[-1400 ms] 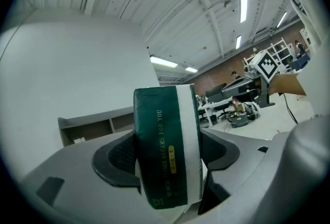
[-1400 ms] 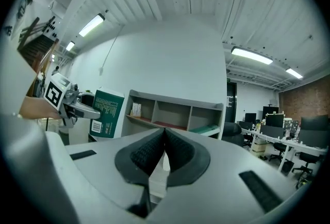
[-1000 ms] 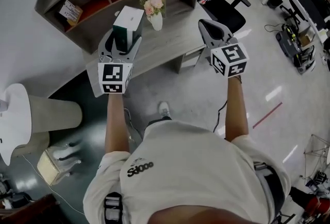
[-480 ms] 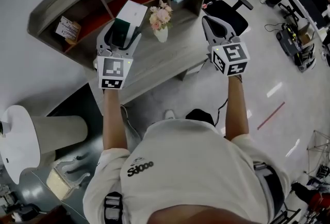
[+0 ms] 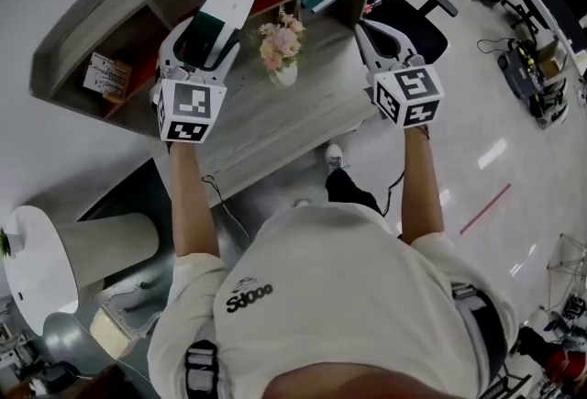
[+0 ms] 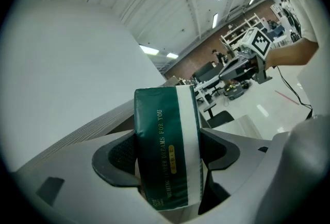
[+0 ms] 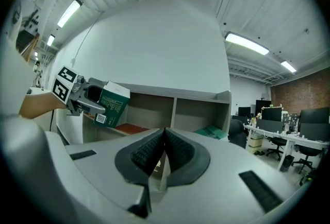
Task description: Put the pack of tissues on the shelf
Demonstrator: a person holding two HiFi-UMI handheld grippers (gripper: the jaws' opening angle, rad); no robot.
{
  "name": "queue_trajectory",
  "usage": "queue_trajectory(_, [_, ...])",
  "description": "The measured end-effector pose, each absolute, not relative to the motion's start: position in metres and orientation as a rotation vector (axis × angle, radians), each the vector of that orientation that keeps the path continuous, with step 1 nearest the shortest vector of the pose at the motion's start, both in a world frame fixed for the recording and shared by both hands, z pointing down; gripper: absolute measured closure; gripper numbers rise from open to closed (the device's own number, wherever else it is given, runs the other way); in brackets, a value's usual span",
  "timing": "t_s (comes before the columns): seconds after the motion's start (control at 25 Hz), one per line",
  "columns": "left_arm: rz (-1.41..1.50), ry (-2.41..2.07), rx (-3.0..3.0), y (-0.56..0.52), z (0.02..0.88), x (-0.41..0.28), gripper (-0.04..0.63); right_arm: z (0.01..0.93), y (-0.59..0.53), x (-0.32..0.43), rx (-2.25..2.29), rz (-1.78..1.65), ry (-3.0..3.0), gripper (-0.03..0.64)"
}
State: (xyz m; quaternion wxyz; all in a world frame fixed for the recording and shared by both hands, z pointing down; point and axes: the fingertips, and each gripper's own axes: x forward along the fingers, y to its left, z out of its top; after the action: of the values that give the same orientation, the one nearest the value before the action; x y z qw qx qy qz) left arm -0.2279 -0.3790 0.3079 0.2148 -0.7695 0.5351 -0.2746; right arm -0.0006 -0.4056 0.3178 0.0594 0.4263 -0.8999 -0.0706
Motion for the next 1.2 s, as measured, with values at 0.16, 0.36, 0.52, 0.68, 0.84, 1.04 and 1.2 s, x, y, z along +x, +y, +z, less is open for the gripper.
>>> queue_trajectory(0.16, [-0.924,1.435,-2.085,-0.421,0.318,-0.221,0.238,0.323,-0.450,-0.003,1.247,-0.179,-2.751,0.623])
queue_trajectory(0.36, [-1.216,1.388,-1.900,-0.472,0.340,-0.228,0.238,0.338,-0.494,-0.011,1.183,-0.134,-2.766,0.623])
queue_trajectory(0.52, [-1.347,1.385,-1.847,-0.506,0.361,-0.234,0.236,0.354,-0.522,-0.012,1.156,-0.101,-2.738,0.623])
queue_trajectory(0.68, [-1.393,1.362,-1.817,-0.532,0.374,-0.228,0.235,0.367,-0.539,-0.009,1.151,-0.063,-2.721,0.623])
queue_trajectory(0.84, [-1.423,1.302,-1.816,-0.557,0.387,-0.213,0.235,0.377,-0.553,-0.004,1.172,-0.037,-2.695,0.623])
queue_trajectory(1.04, [-1.477,1.200,-1.830,-0.569,0.404,-0.197,0.235,0.388,-0.564,0.002,1.165,-0.015,-2.669,0.623])
queue_trajectory(1.2, [-1.428,1.152,-2.011,-0.561,0.402,-0.189,0.235,0.393,-0.568,0.000,1.147,0.028,-2.685,0.623])
